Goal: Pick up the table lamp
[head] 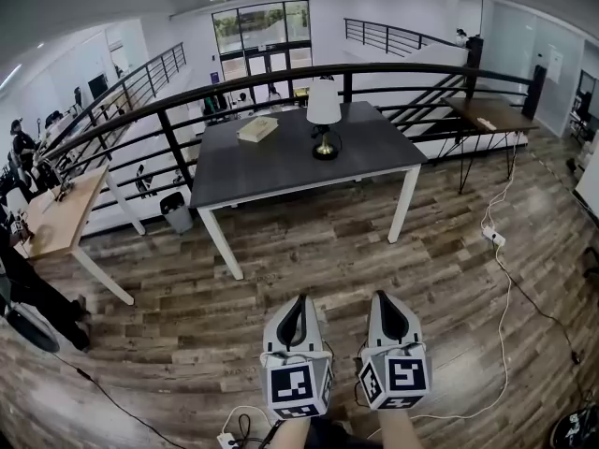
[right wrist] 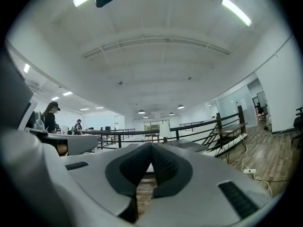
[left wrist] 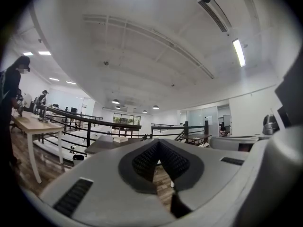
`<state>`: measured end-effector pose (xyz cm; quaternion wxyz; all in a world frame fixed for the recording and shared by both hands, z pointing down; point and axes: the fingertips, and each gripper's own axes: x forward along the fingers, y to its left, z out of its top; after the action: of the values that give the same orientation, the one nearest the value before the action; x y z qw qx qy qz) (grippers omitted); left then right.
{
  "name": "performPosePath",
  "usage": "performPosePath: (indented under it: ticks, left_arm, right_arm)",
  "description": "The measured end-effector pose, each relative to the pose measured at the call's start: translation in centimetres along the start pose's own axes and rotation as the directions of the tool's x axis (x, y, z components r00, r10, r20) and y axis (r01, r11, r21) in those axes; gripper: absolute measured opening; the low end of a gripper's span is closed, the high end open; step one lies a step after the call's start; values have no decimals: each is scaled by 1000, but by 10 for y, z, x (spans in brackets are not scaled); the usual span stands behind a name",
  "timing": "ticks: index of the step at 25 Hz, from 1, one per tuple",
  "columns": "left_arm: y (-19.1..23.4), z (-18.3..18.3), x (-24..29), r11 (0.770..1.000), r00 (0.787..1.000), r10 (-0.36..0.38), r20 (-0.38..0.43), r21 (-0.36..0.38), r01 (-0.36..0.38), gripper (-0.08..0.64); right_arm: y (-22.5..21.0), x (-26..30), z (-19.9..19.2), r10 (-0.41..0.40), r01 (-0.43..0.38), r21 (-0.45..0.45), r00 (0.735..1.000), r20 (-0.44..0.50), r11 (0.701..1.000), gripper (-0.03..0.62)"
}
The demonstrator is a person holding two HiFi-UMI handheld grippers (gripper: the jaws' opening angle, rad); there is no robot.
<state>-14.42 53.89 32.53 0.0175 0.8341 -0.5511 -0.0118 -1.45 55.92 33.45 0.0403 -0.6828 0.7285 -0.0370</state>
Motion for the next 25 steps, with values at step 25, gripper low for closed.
performPosePath:
  ticks: [25]
  left_arm:
    - [-11, -15, 36, 1000, 1000, -1, -8, -4, 1, 18]
  right_arm:
    - [-23, 26, -11, 14, -14, -11, 1000, -10, 1000, -6]
